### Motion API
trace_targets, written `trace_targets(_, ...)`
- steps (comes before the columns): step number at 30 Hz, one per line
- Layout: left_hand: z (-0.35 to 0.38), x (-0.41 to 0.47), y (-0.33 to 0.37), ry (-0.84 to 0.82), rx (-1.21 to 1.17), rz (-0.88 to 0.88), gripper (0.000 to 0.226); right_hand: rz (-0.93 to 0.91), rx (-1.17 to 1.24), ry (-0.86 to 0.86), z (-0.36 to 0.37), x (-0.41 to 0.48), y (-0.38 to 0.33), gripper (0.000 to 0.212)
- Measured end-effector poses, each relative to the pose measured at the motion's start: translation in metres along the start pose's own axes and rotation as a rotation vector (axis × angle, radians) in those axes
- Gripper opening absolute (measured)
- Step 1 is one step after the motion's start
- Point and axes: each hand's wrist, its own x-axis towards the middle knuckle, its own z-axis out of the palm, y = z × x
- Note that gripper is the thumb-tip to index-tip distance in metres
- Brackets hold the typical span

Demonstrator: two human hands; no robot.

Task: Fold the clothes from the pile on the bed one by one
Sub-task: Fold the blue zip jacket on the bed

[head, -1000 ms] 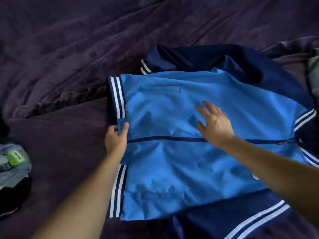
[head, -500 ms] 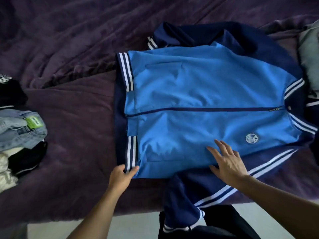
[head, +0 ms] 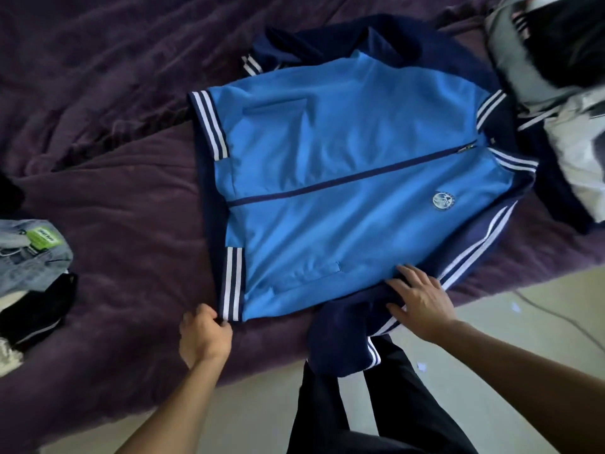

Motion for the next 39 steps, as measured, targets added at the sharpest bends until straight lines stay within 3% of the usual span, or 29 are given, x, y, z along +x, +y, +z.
trace_targets(2,0.001,-0.019,0.021,-0.028,-0.023,0.162,0.015,0.144,0.025,0.043,-0.015,-0.006,0.014,0.057)
trace_targets(5,0.014,-0.056,0.062,-0.229,0.009,0.324,0.038,0.329,0.018,0.05,-0.031,-0.01,0.043,0.06)
trace_targets(9,0.053,-0.099,0.098,-0.502,0.191,0.424,0.067,0.347,-0.096,-0.05,-0.043,-0.009,0.071,0.073)
trace_targets(10,0.063,-0.107,0.1,-0.505,0.262,0.452,0.064,0.311,-0.13,-0.087,-0.041,-0.008,0.073,0.076)
trace_targets(12,0.078,-0.113,0.1,-0.468,0.3,0.502,0.032,0.216,-0.159,-0.137,-0.033,-0.004,0.071,0.073)
trace_targets(14,0.084,-0.108,0.092,-0.508,0.16,0.441,0.006,0.118,-0.14,-0.159,-0.023,-0.003,0.069,0.048)
trace_targets(17,0.069,-0.088,0.075,-0.653,-0.268,0.154,0.008,0.139,0.037,-0.149,-0.018,-0.01,0.068,0.026)
trace_targets(19,0.046,-0.081,0.069,-0.663,-0.48,-0.008,0.021,0.206,0.154,-0.134,-0.034,-0.014,0.072,0.017)
trace_targets(22,0.0,-0.074,0.079,-0.726,-0.6,-0.069,0.036,0.219,0.273,-0.143,-0.078,-0.003,0.078,0.039)
trace_targets(25,-0.031,-0.049,0.093,-0.779,-0.727,-0.207,0.013,0.163,0.356,-0.002,-0.118,0.025,0.074,0.039)
trace_targets(28,-0.039,-0.02,0.093,-0.615,-0.817,-0.361,0.029,0.177,0.406,0.138,-0.142,0.054,0.063,0.016)
trace_targets(31,-0.031,-0.009,0.092,-0.401,-0.752,-0.342,0.05,0.186,0.27,0.135,-0.139,0.069,0.063,0.041)
trace_targets(33,-0.017,-0.01,0.095,-0.22,-0.67,-0.143,0.068,0.207,0.173,0.066,-0.123,0.07,0.068,0.046)
trace_targets(35,0.003,-0.02,0.097,-0.175,-0.53,0.11,0.084,0.205,0.104,-0.008,-0.1,0.067,0.07,0.051)
trace_targets(39,0.049,-0.034,0.09,-0.112,0.22,0.445,0.104,0.163,0.095,-0.045,-0.067,0.067,0.065,0.062)
